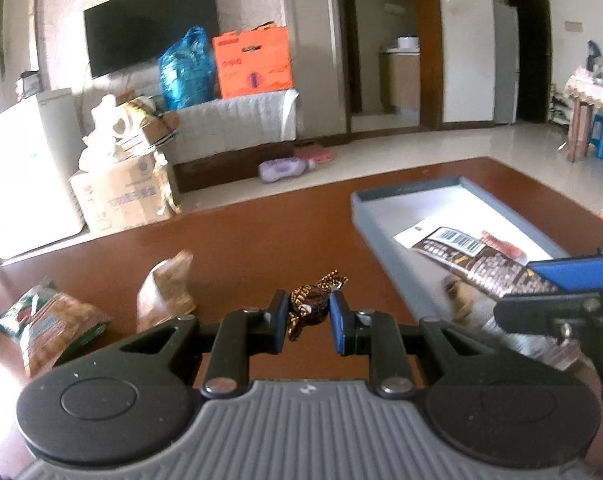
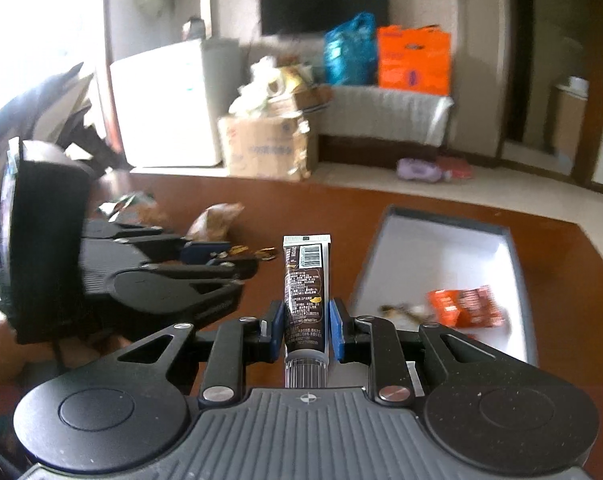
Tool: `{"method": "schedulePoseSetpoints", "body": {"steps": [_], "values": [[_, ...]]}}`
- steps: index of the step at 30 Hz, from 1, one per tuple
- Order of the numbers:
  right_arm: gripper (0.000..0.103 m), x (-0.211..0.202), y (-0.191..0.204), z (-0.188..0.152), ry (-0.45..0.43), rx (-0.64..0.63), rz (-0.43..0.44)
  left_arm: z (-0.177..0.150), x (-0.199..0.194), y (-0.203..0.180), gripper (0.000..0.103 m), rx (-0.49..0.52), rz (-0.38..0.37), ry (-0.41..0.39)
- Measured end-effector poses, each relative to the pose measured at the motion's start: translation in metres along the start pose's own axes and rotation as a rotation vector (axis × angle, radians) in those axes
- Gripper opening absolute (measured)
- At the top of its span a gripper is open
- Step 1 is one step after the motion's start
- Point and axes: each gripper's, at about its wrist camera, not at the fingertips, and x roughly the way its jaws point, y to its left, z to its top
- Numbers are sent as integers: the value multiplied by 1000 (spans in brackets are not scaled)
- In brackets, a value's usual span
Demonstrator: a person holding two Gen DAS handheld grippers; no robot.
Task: Organize snacks
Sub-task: 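Carry both items over the gray box and open both tools to drop them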
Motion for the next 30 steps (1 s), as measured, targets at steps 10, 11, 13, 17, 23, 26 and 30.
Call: {"method": "schedulePoseSetpoints", "body": {"steps": [10, 11, 13, 17, 23, 26, 30], "values": [[25, 16, -56, -18, 82, 80, -135, 48, 33, -52, 19, 32, -128, -25], [25, 18, -56, -19, 91, 76, -136, 53, 39, -59, 19, 43, -137, -26], [25, 23, -54, -23, 103, 61, -139, 61, 53, -74, 19, 50, -160, -21], [25, 33, -50, -24, 129, 37, -144, 67, 81, -99, 19, 64, -182, 6], [25, 42, -53, -26, 153, 36, -148, 68, 115, -124, 19, 100, -194, 59], [25, 44, -54, -26, 155, 42, -150, 68, 125, -127, 19, 97, -173, 65], [26, 44, -53, -26, 152, 34, -154, 67, 129, -125, 23, 98, -149, 87]]}}
